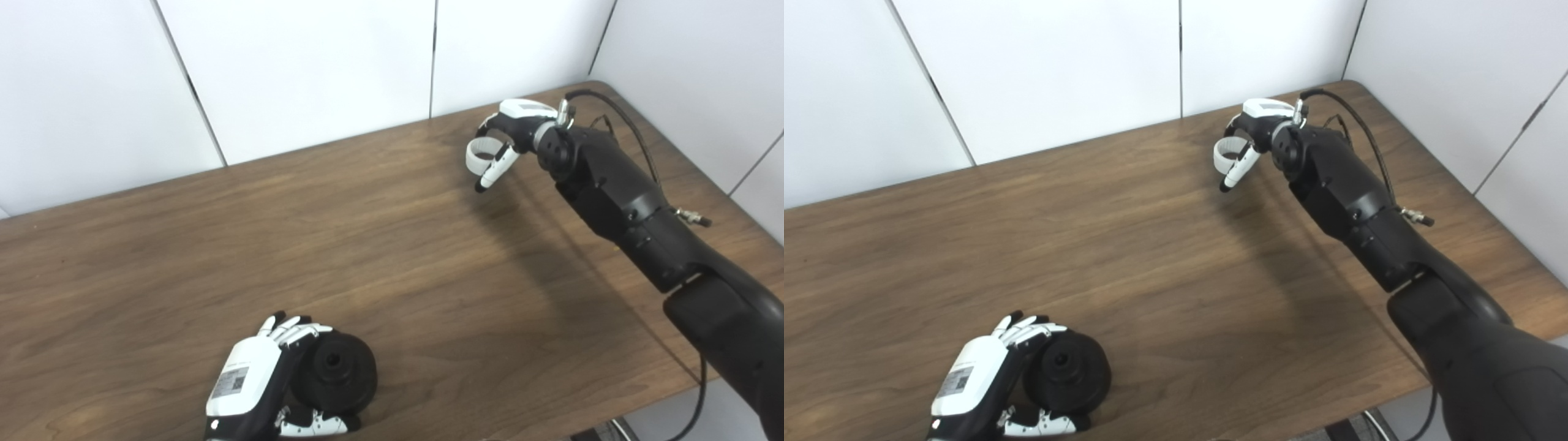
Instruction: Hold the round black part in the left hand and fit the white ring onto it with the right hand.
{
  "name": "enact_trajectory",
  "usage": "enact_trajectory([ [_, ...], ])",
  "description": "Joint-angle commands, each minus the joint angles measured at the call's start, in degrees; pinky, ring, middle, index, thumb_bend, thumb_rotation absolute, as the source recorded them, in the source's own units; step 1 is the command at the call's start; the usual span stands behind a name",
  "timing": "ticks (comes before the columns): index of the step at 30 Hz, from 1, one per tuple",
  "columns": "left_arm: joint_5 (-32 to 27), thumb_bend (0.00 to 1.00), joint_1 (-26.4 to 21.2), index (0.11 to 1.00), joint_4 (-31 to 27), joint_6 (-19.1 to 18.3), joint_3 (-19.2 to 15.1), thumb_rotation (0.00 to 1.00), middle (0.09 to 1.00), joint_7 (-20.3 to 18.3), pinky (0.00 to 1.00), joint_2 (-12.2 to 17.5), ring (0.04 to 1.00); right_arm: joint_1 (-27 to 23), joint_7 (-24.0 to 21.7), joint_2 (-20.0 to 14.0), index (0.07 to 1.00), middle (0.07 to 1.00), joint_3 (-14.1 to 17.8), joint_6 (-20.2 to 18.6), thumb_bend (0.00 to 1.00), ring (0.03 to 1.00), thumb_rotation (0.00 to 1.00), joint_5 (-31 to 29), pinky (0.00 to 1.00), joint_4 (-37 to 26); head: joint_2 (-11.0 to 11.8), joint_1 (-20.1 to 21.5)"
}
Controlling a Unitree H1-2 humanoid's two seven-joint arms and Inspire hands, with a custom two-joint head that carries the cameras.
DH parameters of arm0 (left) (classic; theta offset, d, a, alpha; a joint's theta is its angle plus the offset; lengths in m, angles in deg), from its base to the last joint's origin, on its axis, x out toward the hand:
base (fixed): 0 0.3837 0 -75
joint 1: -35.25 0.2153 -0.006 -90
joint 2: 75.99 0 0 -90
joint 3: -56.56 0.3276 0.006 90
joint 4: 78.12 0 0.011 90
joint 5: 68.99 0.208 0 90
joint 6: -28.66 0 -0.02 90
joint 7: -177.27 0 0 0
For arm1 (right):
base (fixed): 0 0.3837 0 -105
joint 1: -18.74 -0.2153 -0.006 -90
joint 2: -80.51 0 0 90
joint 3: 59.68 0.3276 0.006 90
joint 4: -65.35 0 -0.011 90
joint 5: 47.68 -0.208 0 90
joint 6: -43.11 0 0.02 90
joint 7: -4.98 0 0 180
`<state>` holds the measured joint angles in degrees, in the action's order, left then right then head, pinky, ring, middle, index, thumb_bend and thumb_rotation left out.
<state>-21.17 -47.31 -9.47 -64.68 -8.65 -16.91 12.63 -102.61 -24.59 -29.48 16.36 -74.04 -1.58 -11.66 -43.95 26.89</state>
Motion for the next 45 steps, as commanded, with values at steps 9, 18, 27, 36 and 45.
enact_trajectory([
  [9, 1.18, 0.52, 0.63, 0.481, -1.11, -0.90, 0.38, 0.05, 0.777, -1.73, 0.99, -0.21, 0.875, -2.82, 0.74, -1.90, 0.748, 0.933, 0.84, 0.30, 0.80, 1.000, 0.27, 0.96, 0.97, -0.35, -0.28, -0.08],
  [18, 1.23, 0.52, 0.60, 0.481, -1.44, -1.13, 0.35, 0.05, 0.779, -2.05, 0.99, -0.54, 0.877, -2.38, 1.78, -1.97, 0.673, 0.902, 0.97, 0.36, 0.79, 0.988, 0.21, 0.41, 0.99, -0.32, -0.34, -0.17],
  [27, 0.97, 0.52, 0.80, 0.482, -1.81, -1.19, -0.27, 0.05, 0.779, -2.52, 1.00, -1.13, 0.877, -1.77, 1.26, -1.91, 0.669, 0.893, 1.15, 0.30, 0.82, 0.979, 0.18, 0.63, 0.96, -1.17, -0.44, -0.10],
  [36, 1.08, 0.52, 0.79, 0.482, -2.41, -1.46, -0.58, 0.05, 0.779, -3.30, 1.00, -1.50, 0.875, -0.88, 1.78, -1.77, 0.647, 0.889, 1.23, 0.44, 0.81, 0.971, 0.13, -0.91, 0.91, -1.23, -0.59, 0.09],
  [45, 1.68, 0.52, 0.74, 0.482, -2.77, -1.54, -0.67, 0.05, 0.781, -4.12, 0.99, -1.69, 0.876, 0.46, 7.33, -1.85, 0.485, 0.782, 1.55, 4.07, 0.52, 0.868, 0.13, -2.89, 0.85, -1.04, -0.70, 0.04],
])
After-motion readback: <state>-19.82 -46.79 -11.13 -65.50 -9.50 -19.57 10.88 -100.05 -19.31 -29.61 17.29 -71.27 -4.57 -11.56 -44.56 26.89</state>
